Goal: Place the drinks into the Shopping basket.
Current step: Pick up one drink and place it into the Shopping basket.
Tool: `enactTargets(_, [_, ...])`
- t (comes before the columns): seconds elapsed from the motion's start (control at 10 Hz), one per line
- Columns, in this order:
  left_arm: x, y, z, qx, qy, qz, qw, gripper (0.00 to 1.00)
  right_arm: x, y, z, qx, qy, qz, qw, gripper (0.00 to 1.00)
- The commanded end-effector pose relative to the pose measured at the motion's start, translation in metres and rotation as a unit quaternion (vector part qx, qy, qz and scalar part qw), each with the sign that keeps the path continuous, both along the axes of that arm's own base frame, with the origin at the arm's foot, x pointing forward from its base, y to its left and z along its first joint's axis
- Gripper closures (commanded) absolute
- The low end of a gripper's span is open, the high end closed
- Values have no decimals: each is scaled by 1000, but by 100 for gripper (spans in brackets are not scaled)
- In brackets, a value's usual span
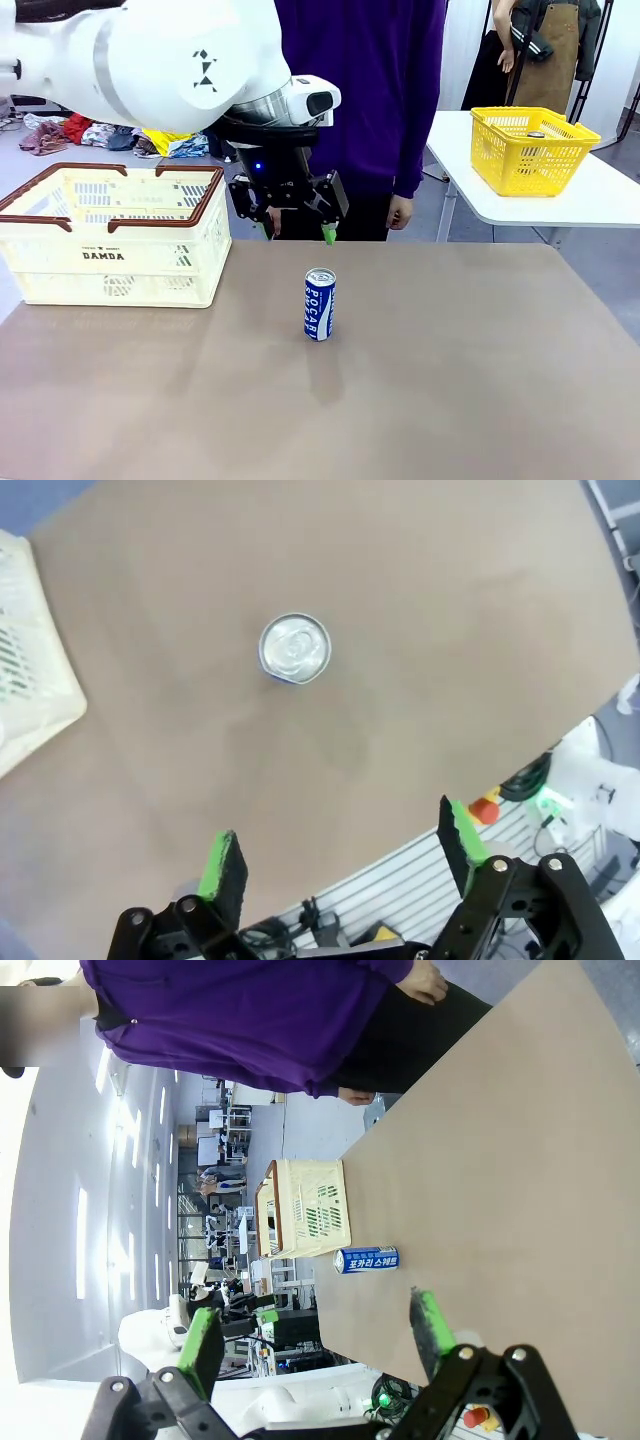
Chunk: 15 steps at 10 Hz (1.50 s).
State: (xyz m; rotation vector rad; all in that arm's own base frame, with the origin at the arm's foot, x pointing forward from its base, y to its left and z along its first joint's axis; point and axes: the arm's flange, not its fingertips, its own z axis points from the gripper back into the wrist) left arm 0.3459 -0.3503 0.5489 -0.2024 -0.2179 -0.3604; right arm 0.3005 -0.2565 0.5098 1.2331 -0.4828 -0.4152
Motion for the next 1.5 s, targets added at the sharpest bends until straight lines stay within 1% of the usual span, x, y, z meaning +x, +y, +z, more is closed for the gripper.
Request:
enactTargets(0.0, [0,20,15,-7,-1,-5,1000,0,1,-1,1,2,-14,3,1000,0])
enactTargets(0.2, [0,20,15,-7,-1,-5,1000,0,1,-1,1,2,-14,3,1000,0])
enactTargets(0.3, [3,9,10,-8,0,3,1000,0,1,-1,1,2,-14,3,1000,0])
enactTargets(0.4, [8,0,-4,-1,9,64,998,0,1,-1,1,2,-14,3,1000,0])
enactTargets(0.5, [11,-12,-16,7,10,94,996,0,1,-1,1,2,-14,3,1000,0])
enactTargets(0.7, [16,-36,-30,53,5,116,992,0,1,-1,1,2,-14,3,1000,0])
enactTargets(0.9, [26,-56,-36,80,-2,157,984,0,1,-1,1,2,-14,3,1000,0])
enactTargets(1.2, [49,-72,-45,79,29,164,983,0,1,-1,1,2,-14,3,1000,0])
enactTargets(1.4, [60,-77,-59,82,42,174,980,0,1,-1,1,2,-14,3,1000,0])
